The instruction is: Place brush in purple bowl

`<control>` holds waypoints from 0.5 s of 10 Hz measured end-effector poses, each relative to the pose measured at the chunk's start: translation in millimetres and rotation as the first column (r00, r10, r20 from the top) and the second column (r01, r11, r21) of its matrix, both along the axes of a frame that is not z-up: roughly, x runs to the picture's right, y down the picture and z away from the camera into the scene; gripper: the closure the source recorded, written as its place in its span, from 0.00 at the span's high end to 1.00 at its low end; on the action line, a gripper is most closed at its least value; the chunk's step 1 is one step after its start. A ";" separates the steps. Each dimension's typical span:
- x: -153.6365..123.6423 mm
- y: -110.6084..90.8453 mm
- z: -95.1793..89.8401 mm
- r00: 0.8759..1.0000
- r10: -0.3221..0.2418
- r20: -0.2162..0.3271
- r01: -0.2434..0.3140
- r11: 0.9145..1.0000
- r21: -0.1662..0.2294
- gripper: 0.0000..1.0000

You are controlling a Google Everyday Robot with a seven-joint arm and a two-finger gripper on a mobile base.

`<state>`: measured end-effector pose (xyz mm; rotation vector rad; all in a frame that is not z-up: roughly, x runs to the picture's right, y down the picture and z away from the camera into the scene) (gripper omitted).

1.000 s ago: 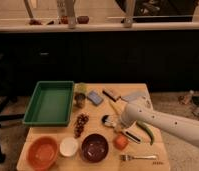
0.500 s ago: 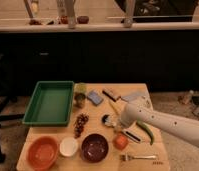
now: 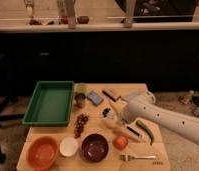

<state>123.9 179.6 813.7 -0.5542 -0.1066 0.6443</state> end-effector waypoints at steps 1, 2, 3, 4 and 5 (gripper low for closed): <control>-1.3 -5.2 -5.6 1.000 -0.005 0.001 0.005 1.000 0.009 0.00; -1.3 -9.4 -10.9 1.000 -0.010 -0.005 0.010 1.000 0.015 0.00; -1.7 -12.0 -18.6 0.999 -0.017 -0.030 0.017 1.000 0.011 0.00; -3.8 -13.9 -25.7 0.999 -0.021 -0.042 0.021 1.000 0.008 0.00; -7.7 -16.2 -33.1 0.998 -0.030 -0.048 0.030 0.999 0.009 0.00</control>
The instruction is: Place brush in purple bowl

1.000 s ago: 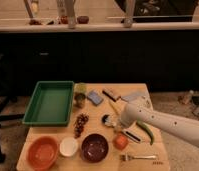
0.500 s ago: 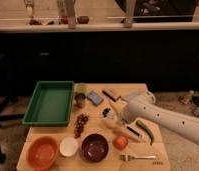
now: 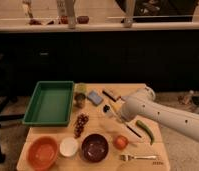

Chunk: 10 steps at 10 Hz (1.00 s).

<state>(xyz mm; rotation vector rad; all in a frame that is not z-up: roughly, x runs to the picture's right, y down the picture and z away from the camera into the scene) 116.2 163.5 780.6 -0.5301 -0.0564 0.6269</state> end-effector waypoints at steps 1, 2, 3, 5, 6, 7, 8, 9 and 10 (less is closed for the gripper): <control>-1.8 -1.6 -8.1 1.000 -0.006 -0.004 0.006 1.000 0.003 0.00; -4.5 -4.4 -18.4 1.000 -0.011 -0.001 0.011 1.000 0.010 0.00; -5.7 -4.9 -25.9 1.000 -0.013 0.003 0.013 1.000 0.015 0.00; -10.1 -4.6 -45.3 1.000 -0.024 0.011 0.024 0.999 0.032 0.00; -11.6 -3.0 -50.6 1.000 -0.028 0.012 0.027 0.999 0.034 0.00; -14.9 -0.4 -57.3 0.999 -0.030 0.012 0.030 0.999 0.036 0.00; -20.1 3.3 -64.8 0.999 -0.035 0.013 0.034 0.999 0.037 0.00; -23.3 6.8 -68.6 0.999 -0.038 0.014 0.038 0.999 0.035 0.00; -25.6 10.2 -71.8 0.999 -0.042 0.014 0.042 0.999 0.034 0.00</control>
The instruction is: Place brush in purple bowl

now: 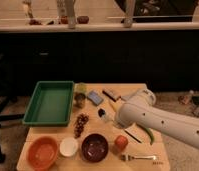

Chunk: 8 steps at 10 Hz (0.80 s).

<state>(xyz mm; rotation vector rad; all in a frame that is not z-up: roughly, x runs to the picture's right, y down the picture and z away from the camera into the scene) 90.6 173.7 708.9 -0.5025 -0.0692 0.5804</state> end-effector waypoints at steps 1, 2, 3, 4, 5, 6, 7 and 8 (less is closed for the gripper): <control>-7.0 6.7 -5.2 1.000 -0.010 0.008 0.010 1.000 -0.004 0.00; -19.4 14.0 -11.7 0.999 -0.028 0.029 0.028 1.000 -0.007 0.00; -25.4 19.7 -16.2 0.998 -0.033 0.044 0.033 0.999 -0.011 0.00; -29.6 25.7 -20.0 0.997 -0.044 0.064 0.045 0.999 -0.013 0.00; -32.6 32.6 -22.9 0.995 -0.051 0.087 0.053 0.998 -0.021 0.00; -33.4 35.6 -23.8 0.994 -0.054 0.097 0.057 0.998 -0.025 0.00; -33.6 35.6 -23.9 0.994 -0.055 0.099 0.057 0.998 -0.025 0.00; -34.1 35.6 -23.8 0.993 -0.056 0.100 0.058 0.998 -0.025 0.00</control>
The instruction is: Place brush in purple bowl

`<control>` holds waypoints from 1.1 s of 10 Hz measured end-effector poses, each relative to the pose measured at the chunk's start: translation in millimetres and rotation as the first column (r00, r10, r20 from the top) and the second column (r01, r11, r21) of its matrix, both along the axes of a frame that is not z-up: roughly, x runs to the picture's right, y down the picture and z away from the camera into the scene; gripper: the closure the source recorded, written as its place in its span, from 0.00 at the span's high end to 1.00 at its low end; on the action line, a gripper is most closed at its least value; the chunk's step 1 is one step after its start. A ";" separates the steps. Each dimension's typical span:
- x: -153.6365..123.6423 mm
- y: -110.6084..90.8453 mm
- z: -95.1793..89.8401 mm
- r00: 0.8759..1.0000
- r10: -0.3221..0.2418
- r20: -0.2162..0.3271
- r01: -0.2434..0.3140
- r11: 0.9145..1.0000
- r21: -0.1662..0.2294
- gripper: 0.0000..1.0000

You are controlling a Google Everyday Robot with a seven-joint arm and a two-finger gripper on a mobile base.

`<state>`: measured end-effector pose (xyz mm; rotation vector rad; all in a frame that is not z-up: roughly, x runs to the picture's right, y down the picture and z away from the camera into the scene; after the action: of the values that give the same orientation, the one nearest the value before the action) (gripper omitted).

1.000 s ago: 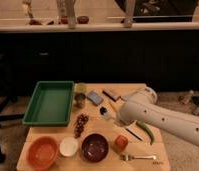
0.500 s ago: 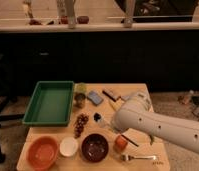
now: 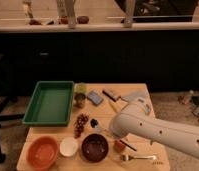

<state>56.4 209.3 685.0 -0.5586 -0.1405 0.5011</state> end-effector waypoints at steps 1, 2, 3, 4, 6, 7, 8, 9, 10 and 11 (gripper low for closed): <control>0.1 0.0 0.0 1.000 0.000 0.000 0.000 1.000 0.000 0.00; 0.1 0.0 0.0 1.000 0.000 0.000 0.000 1.000 0.000 0.00; 0.4 0.0 0.1 1.000 0.001 -0.001 -0.001 1.000 0.000 0.00; 1.8 0.2 1.0 1.000 0.001 -0.004 -0.001 1.000 -0.001 0.00; -2.4 0.2 3.5 0.998 0.036 -0.044 -0.036 0.999 0.002 0.00; -5.5 1.8 3.0 0.995 0.065 -0.071 -0.065 0.998 0.012 0.00; -8.8 5.3 1.8 0.994 0.070 -0.078 -0.069 0.998 0.013 0.00; -11.8 7.7 0.9 0.994 0.070 -0.082 -0.069 0.998 0.015 0.00; -19.4 12.0 -1.8 0.994 0.067 -0.088 -0.066 0.998 0.014 0.00; -24.7 16.0 -5.1 0.993 0.068 -0.093 -0.067 0.998 0.011 0.00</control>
<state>31.7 225.2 679.9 -0.5232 -0.0727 0.5914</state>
